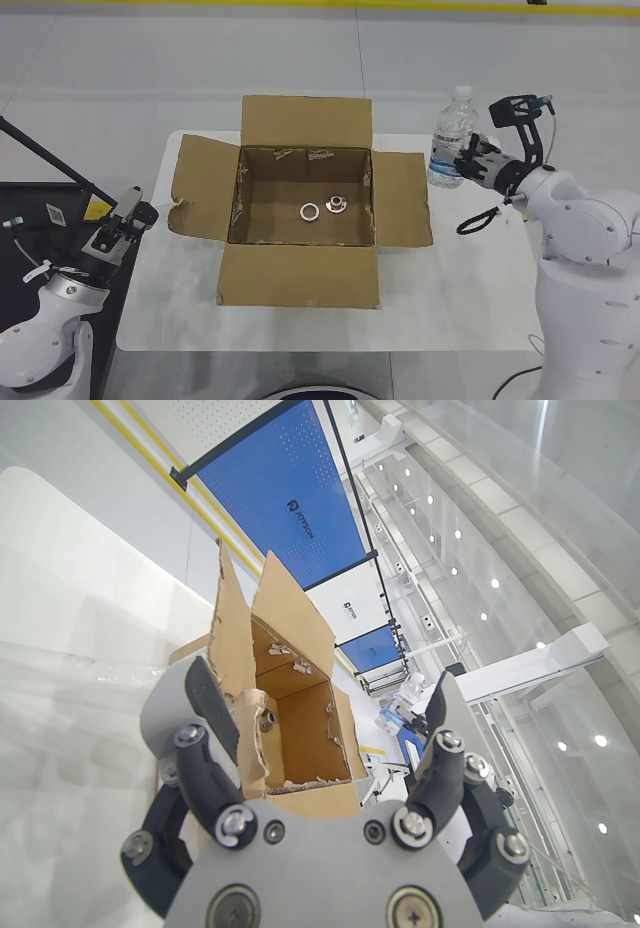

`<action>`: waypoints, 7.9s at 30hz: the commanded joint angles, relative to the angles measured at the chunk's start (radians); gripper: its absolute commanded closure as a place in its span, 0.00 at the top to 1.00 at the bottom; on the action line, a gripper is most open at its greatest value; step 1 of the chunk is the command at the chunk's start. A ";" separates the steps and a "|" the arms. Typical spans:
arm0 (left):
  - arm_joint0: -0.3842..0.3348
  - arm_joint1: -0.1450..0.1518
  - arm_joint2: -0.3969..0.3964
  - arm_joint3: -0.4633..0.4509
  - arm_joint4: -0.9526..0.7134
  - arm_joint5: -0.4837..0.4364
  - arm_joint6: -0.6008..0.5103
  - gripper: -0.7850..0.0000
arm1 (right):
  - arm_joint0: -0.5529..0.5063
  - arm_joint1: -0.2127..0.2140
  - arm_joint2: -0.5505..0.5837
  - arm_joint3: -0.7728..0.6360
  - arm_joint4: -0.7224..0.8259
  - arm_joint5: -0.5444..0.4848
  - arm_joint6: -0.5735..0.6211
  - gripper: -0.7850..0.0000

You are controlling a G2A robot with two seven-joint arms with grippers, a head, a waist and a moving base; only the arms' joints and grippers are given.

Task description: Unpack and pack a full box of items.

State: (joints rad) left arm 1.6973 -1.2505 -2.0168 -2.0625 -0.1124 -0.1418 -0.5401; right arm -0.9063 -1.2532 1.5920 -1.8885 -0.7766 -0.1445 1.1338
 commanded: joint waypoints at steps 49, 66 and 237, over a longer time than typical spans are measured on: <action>0.000 0.000 0.000 0.000 0.000 0.000 0.000 1.00 | 0.376 -0.078 -0.723 0.412 0.018 -0.255 -0.066 0.00; 0.000 0.000 0.000 0.000 0.000 0.000 0.000 1.00 | 0.376 -0.078 -0.723 0.412 0.018 -0.255 -0.066 0.00; 0.129 -0.027 0.179 0.092 0.109 -0.281 0.313 0.00 | 0.527 -0.187 -0.987 0.724 0.115 -0.397 0.013 0.00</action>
State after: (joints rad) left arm 1.8257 -1.2770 -1.8368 -1.9696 -0.0021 -0.4224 -0.2283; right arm -0.3814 -1.4408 0.6039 -1.1610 -0.6567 -0.5419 1.1455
